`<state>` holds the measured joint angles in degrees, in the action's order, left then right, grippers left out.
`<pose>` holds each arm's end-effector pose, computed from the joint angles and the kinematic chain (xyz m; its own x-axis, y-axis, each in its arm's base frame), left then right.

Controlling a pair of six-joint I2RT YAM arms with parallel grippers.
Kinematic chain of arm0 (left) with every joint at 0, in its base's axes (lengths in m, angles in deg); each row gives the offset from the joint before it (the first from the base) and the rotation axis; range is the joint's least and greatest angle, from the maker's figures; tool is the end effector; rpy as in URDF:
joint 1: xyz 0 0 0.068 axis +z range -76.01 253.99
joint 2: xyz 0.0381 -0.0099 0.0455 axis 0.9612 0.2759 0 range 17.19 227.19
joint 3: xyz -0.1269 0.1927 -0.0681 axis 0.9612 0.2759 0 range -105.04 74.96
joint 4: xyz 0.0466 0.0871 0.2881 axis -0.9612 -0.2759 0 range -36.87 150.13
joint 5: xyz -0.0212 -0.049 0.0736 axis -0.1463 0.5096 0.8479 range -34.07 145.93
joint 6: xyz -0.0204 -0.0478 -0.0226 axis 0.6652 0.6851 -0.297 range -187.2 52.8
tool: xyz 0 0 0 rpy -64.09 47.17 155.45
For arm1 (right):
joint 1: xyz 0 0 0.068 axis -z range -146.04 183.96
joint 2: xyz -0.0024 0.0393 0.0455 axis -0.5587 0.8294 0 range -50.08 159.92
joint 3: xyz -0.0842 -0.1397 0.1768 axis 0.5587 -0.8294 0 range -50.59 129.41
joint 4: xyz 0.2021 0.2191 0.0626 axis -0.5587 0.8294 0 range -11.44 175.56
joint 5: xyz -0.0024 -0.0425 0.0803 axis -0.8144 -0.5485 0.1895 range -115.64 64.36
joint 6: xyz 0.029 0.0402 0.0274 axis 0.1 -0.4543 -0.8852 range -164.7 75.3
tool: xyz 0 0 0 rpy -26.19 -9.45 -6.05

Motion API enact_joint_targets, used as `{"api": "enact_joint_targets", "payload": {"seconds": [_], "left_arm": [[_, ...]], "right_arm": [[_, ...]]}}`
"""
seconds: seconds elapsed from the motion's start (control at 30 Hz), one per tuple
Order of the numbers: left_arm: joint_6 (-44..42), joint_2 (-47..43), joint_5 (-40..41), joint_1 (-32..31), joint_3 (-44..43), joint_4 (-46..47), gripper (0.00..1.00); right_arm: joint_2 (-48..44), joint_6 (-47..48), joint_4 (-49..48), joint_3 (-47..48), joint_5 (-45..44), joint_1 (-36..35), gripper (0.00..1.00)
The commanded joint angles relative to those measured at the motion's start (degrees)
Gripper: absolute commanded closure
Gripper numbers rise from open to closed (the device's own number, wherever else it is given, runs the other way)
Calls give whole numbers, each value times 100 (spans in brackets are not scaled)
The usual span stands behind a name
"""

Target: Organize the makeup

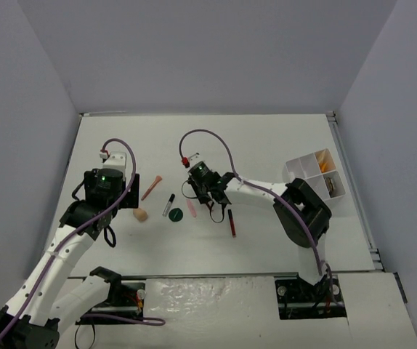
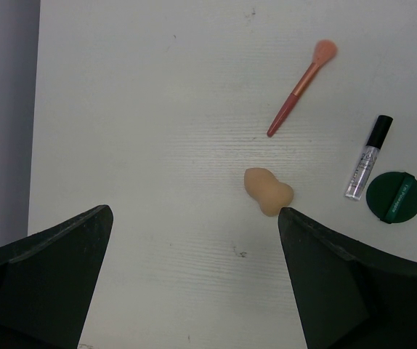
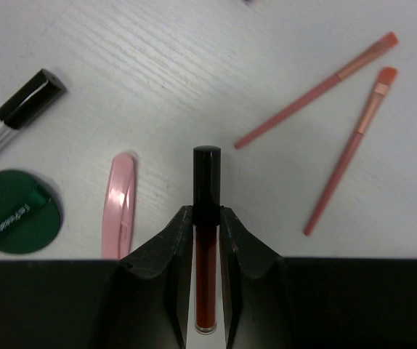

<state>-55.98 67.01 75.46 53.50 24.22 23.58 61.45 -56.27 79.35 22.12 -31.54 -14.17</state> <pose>0.2401 -0.0755 0.2895 -0.5499 0.0096 -0.8352 -0.0323 0.9989 0.0327 0.3073 0.3369 0.1202 -0.5546 -0.3202 -0.7680 -0.5888 0.8033 0.0902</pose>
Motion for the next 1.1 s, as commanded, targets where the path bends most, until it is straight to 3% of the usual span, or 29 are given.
{"api": "enact_joint_targets", "payload": {"seconds": [0.0, 0.17, 0.57, 0.83, 1.07], "left_arm": [[56, -51, 34, 54, -94, 228, 3], [64, -69, 17, 54, -94, 244, 3], [64, -156, -63, 72, -85, 254, 3], [64, -183, -90, 72, -85, 263, 3], [55, -195, -110, 80, -76, 283, 3]], "right_arm": [[-1633, 185, -1014, -587, -749, 55, 100], [-2977, 428, -1799, -1839, -982, 496, 100], [-5147, 1321, -2912, -3426, -640, 2901, 100], [-4964, 1472, -3710, -3580, 88, 4487, 100], [-4189, 1525, -4295, -3553, -43, 4784, 100]]}}
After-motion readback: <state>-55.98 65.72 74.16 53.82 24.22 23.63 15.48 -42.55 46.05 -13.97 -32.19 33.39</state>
